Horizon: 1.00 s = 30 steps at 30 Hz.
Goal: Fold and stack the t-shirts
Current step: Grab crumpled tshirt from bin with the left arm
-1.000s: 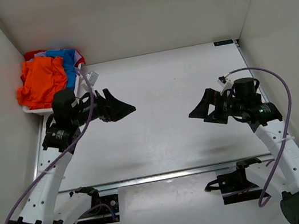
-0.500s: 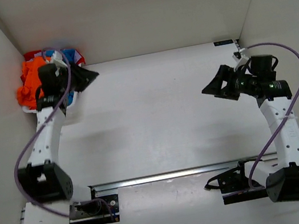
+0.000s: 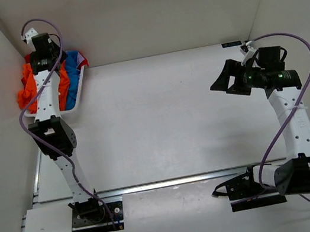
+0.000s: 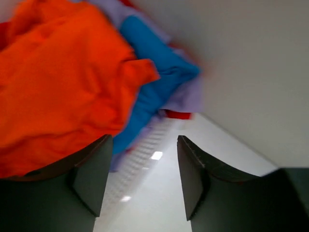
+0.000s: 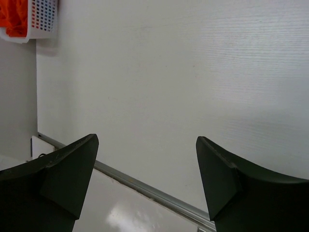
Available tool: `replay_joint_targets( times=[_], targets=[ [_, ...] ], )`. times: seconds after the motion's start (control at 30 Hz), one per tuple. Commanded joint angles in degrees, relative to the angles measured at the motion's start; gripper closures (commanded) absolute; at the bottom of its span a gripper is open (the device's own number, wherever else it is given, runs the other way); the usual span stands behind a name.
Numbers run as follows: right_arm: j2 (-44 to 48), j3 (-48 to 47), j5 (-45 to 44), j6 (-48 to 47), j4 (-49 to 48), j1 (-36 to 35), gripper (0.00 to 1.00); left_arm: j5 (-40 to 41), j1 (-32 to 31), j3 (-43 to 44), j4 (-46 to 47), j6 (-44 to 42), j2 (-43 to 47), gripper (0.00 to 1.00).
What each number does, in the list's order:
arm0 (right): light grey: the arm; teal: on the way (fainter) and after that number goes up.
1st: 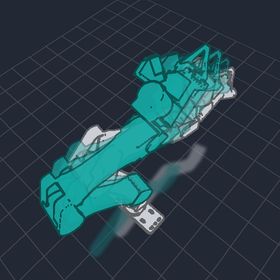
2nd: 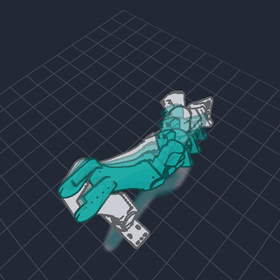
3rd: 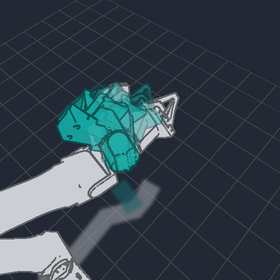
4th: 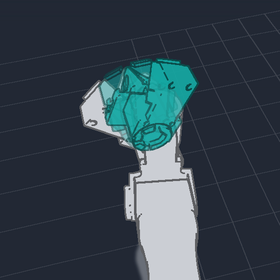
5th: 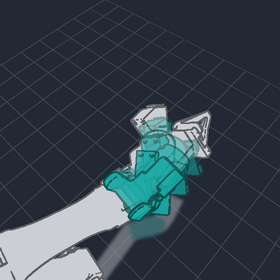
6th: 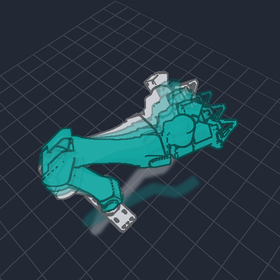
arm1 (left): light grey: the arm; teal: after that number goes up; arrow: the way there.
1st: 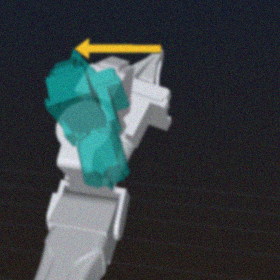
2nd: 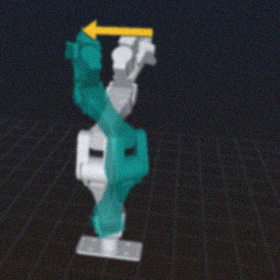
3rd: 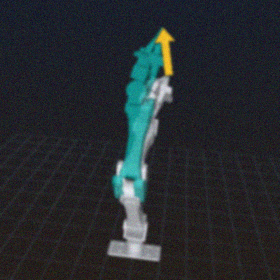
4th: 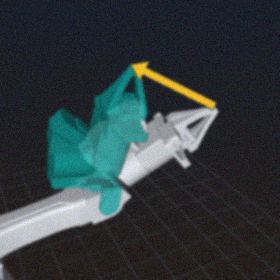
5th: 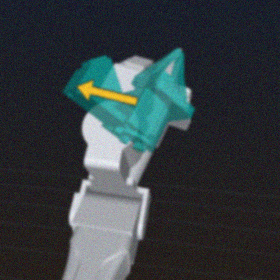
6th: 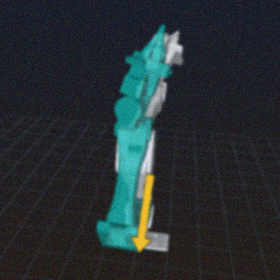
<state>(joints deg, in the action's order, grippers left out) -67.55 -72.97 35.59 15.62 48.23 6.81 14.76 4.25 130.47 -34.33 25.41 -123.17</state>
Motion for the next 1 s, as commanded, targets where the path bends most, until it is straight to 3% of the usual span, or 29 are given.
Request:
replay_joint_targets(
  times=[0.0, 0.2, 0.4, 0.63, 0.73, 0.77, 0.8, 0.87, 0.9, 0.97],
  targets=[
    [-3.1, -4.6, -3.1, 0.2, -0.8, 0.0, 0.20, 12.9, 0.7, -7.1, 5.0, -8.4, 3.7, 0.31],
    [-9.9, -10.0, -4.3, 1.1, 0.8, -1.4, 0.22, 19.1, 1.3, -4.8, 3.7, -14.8, -3.4, 0.34],
    [-15.6, -16.7, -5.0, 1.8, 3.6, -4.4, 0.25, 14.1, 5.0, -5.1, 3.4, -13.2, -8.5, 0.34],
    [-14.4, -15.4, -5.9, 3.7, 4.3, -4.8, 0.26, 12.1, 7.3, -6.3, 1.6, -12.3, -13.0, 0.32],
    [-13.6, -14.7, -5.4, 4.2, 4.5, -4.5, 0.27, 9.2, 8.4, -6.5, 1.0, -11.3, -13.0, 0.37],
    [-13.5, -14.1, -5.4, 4.6, 4.4, -4.6, 0.28, 8.5, 8.1, -6.1, 0.7, -11.1, -13.1, 0.51],
    [-13.5, -14.3, -5.4, 4.3, 4.4, -4.6, 0.28, 8.9, 8.4, -4.8, 0.6, -10.4, -13.1, 0.73],
    [-12.5, -13.1, -4.8, 4.8, 4.1, -4.5, 0.28, 12.5, 7.2, -2.5, -0.4, -9.6, -12.6, 0.93],
    [-12.2, -12.4, -4.4, 5.3, 3.6, -5.0, 0.28, 14.4, 6.5, 0.0, -1.4, -9.1, -11.9, 0.99],
    [-11.2, -11.0, -4.0, 5.4, 2.7, -4.6, 0.30, 16.4, 5.6, 2.9, -1.8, -8.5, -9.8, 1.00]
  ],
)
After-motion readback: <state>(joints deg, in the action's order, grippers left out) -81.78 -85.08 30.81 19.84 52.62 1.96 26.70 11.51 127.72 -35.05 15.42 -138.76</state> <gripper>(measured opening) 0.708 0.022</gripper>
